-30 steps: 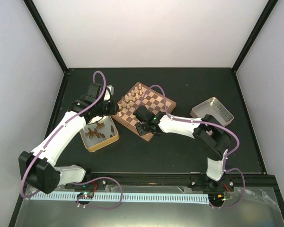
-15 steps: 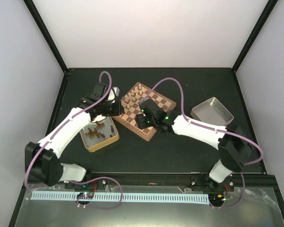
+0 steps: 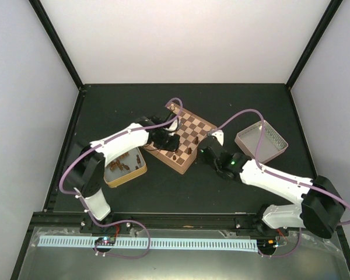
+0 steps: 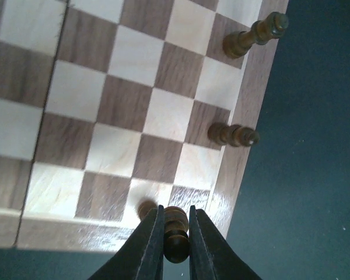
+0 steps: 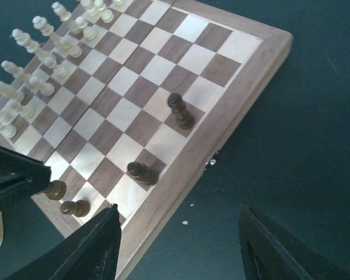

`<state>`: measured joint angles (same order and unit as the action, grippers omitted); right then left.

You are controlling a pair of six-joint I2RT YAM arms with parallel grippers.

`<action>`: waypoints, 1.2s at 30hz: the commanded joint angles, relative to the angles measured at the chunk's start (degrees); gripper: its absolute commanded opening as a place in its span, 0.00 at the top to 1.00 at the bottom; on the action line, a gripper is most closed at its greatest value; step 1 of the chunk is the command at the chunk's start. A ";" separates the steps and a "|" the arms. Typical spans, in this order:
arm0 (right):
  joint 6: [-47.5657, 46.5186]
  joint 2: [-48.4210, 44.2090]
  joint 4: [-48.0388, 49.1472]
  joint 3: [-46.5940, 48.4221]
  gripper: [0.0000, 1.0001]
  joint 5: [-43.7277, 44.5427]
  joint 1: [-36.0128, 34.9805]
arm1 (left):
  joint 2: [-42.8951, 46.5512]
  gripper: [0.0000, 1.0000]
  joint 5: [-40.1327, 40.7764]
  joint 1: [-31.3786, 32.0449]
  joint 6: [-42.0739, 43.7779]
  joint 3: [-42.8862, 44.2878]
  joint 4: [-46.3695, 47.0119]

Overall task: Set up the chess pieces on the board
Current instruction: Place the chess piece on the chessboard.

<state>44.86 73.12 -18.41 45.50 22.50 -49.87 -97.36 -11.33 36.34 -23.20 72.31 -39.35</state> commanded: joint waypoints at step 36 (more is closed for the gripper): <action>5.38 -2.22 1.01 -2.34 0.44 6.25 0.59 | -14.33 0.83 4.28 3.31 2.46 8.40 1.27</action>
<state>50.06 70.43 -18.41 43.13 26.96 -49.45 -110.37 -5.67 39.46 -21.19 78.63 -38.87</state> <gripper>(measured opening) 0.560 0.167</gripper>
